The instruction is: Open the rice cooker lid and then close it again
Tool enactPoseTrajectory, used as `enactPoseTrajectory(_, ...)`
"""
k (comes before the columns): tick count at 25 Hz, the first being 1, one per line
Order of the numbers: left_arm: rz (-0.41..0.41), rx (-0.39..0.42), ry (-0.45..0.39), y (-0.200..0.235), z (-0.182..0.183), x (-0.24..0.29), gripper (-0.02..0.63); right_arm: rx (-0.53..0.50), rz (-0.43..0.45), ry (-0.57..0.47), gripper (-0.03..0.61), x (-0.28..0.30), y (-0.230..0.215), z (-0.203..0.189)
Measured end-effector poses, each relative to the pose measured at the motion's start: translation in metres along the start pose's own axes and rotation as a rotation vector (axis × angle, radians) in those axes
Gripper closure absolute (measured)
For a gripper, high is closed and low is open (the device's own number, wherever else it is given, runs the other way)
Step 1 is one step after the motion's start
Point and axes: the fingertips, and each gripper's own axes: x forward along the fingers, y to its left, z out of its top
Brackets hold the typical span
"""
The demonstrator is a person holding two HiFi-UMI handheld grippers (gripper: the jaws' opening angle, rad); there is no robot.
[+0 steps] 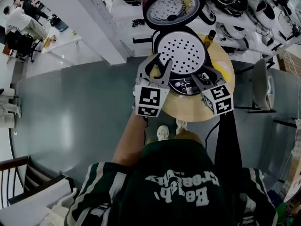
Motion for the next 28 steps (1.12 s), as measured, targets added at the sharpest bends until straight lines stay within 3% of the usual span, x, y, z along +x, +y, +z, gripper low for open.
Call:
enactPoseTrajectory(9, 0.08, -0.022, -0.028, 0.036, 0.033, 0.044, 0.434, 0.015, 0.038, -0.186, 0.371, 0.014, -0.075, 0.089)
enactPoseTrajectory(13, 0.123, -0.071, -0.067, 0.062, 0.059, 0.06, 0.434, 0.053, 0.09, -0.274, 0.337, 0.02, -0.103, 0.131)
enactPoseTrajectory(15, 0.138, -0.087, -0.09, 0.075, 0.074, 0.068, 0.418, 0.031, 0.114, -0.294, 0.299, 0.025, -0.113, 0.147)
enactPoseTrajectory(18, 0.14, -0.112, -0.122, 0.09, 0.095, 0.079, 0.388, 0.006, 0.119, -0.349, 0.298, 0.029, -0.128, 0.177)
enactPoseTrajectory(23, 0.151, -0.143, -0.162, 0.114, 0.127, 0.095, 0.387, 0.088, 0.121, -0.463, 0.295, 0.034, -0.163, 0.229)
enactPoseTrajectory(28, 0.161, -0.169, -0.173, 0.137, 0.148, 0.11, 0.364, 0.146, 0.14, -0.477, 0.293, 0.054, -0.185, 0.258)
